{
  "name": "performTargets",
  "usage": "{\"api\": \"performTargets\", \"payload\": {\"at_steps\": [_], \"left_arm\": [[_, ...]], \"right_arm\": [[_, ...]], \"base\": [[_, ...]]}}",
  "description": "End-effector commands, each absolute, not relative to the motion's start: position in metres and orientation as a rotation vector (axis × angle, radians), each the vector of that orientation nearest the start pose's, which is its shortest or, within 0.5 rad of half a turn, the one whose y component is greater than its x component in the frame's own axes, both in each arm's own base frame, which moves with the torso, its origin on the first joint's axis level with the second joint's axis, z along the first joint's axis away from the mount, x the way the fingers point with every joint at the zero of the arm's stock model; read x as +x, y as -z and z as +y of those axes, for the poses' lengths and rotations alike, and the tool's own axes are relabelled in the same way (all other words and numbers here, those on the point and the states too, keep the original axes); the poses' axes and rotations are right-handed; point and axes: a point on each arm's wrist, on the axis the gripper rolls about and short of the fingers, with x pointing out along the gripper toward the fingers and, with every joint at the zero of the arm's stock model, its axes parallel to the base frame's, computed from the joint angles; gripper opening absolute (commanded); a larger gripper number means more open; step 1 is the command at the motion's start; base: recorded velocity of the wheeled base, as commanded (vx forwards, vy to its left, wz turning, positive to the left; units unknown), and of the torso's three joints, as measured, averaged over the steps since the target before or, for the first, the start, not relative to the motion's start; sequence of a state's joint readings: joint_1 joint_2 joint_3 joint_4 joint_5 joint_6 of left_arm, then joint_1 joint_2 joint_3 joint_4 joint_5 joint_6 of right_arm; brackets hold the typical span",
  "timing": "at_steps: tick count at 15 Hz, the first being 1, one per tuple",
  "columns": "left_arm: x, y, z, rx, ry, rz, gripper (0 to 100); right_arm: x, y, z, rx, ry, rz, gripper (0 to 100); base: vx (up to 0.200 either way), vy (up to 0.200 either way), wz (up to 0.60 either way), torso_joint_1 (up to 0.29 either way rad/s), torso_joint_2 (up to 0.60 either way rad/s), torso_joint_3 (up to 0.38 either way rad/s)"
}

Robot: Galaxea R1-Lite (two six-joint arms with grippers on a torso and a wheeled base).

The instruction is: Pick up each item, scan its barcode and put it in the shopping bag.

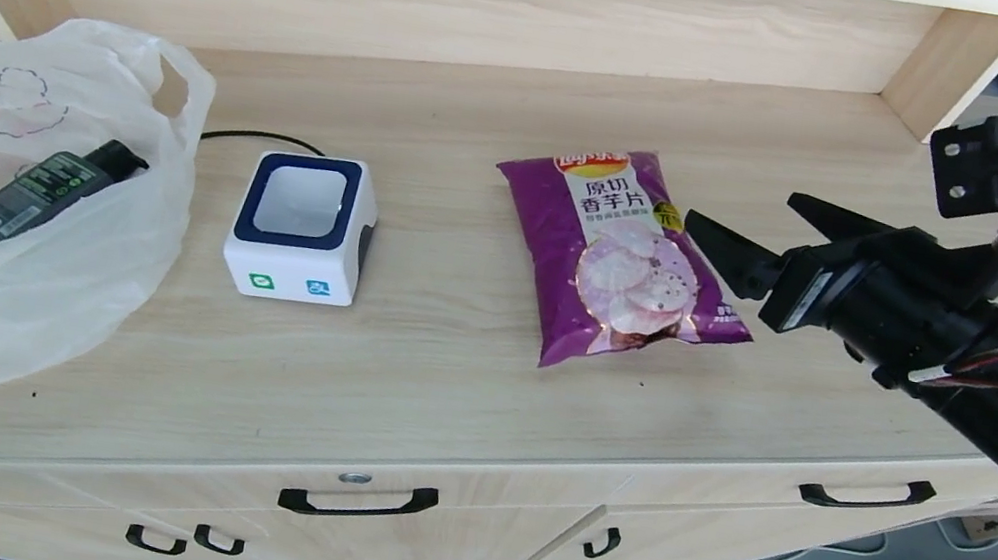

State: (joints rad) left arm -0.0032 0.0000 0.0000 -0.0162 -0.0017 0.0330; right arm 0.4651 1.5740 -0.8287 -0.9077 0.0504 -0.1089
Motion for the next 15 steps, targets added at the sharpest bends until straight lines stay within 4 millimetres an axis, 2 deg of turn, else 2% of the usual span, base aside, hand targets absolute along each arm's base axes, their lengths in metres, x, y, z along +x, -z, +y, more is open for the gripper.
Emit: {"api": "performTargets", "payload": {"at_steps": [1,3,6,8,11,15], "left_arm": [[-0.023,-0.077,0.0,0.034,0.004,-0.015,100],[-0.023,-0.077,0.0,0.034,0.004,-0.015,100],[-0.023,-0.078,0.0,0.034,0.003,-0.02,100],[-0.023,-0.078,0.0,0.034,0.003,-0.022,100],[-0.023,-0.078,0.0,0.038,0.004,-0.023,100],[-0.023,-0.078,0.0,0.038,0.006,-0.023,100]], "right_arm": [[0.268,-0.252,0.135,-0.091,-0.506,-0.163,100],[0.282,-0.268,0.143,-0.097,-0.511,-0.134,100],[0.303,-0.281,0.16,-0.108,-0.532,-0.078,100],[0.31,-0.277,0.173,-0.124,-0.552,-0.027,100],[0.313,-0.264,0.178,-0.22,-0.54,0.039,100],[0.314,-0.268,0.186,-0.259,-0.558,0.043,100]], "base": [[0.0,0.0,0.0,0.0,0.0,0.0],[0.0,0.0,0.0,0.0,0.0,0.0],[0.0,0.0,0.0,0.0,0.0,0.0],[0.0,0.0,0.0,0.0,0.0,0.0],[0.0,0.0,0.0,0.0,0.0,0.0],[0.0,0.0,0.0,0.0,0.0,0.0]]}}
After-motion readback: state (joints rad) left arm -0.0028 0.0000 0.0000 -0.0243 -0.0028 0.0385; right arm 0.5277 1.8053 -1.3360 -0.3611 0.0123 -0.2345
